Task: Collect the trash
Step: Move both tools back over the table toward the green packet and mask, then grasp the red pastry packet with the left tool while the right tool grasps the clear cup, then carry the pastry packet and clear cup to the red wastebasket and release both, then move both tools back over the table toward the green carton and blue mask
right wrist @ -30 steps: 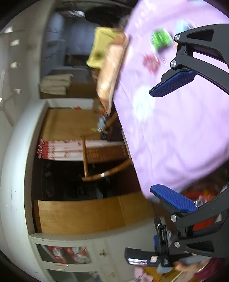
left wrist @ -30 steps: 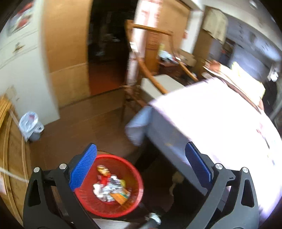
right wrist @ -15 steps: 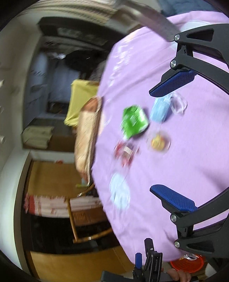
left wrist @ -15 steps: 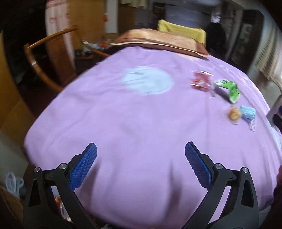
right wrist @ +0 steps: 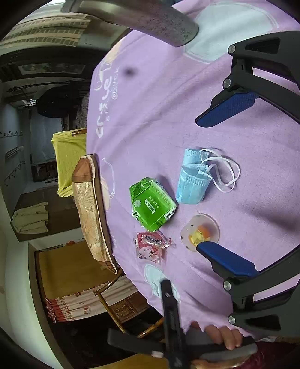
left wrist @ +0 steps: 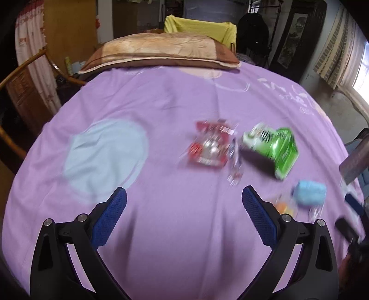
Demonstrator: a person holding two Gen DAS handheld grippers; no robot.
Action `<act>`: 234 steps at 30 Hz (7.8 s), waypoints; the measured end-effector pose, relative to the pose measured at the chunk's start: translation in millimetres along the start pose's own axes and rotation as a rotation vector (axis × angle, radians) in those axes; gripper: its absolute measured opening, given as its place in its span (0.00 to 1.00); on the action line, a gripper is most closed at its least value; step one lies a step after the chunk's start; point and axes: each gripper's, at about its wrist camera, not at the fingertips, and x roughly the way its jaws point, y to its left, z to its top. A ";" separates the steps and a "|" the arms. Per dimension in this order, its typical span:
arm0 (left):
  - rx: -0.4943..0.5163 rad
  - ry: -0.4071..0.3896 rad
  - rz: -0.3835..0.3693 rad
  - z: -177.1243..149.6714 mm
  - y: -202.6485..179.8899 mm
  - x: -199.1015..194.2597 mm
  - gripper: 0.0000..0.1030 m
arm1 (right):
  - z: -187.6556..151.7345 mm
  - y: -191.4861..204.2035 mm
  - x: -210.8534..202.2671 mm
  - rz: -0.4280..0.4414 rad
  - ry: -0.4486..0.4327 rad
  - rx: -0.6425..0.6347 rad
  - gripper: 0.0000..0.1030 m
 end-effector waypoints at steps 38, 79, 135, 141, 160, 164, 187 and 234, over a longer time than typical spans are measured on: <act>-0.122 0.072 -0.052 35.6 26.1 78.1 0.94 | -3.7 -4.9 2.9 -0.016 0.026 0.014 0.95; -0.124 -0.077 -0.151 44.2 40.3 26.7 0.48 | 4.4 80.3 84.7 0.053 0.236 -0.210 0.50; -0.651 -0.174 0.311 -300.9 259.7 -241.0 0.48 | -29.2 188.4 -93.3 0.496 -0.050 -0.266 0.49; -0.846 -0.049 0.304 -353.8 312.7 -219.5 0.79 | -36.0 233.2 -81.5 0.515 0.012 -0.317 0.49; -1.009 -0.292 0.569 -381.3 376.7 -289.8 0.94 | -111.7 431.6 -48.3 0.681 0.294 -0.614 0.49; -1.039 -0.277 0.561 -389.9 392.5 -284.4 0.94 | -139.1 473.2 -49.4 0.727 0.362 -0.693 0.49; -0.995 -0.277 0.486 -377.0 379.7 -274.0 0.94 | -114.9 450.7 -61.0 0.719 0.312 -0.602 0.58; 0.035 0.029 0.068 -85.2 -2.7 -56.2 0.94 | -25.6 -23.1 -12.6 -0.063 0.119 0.009 0.96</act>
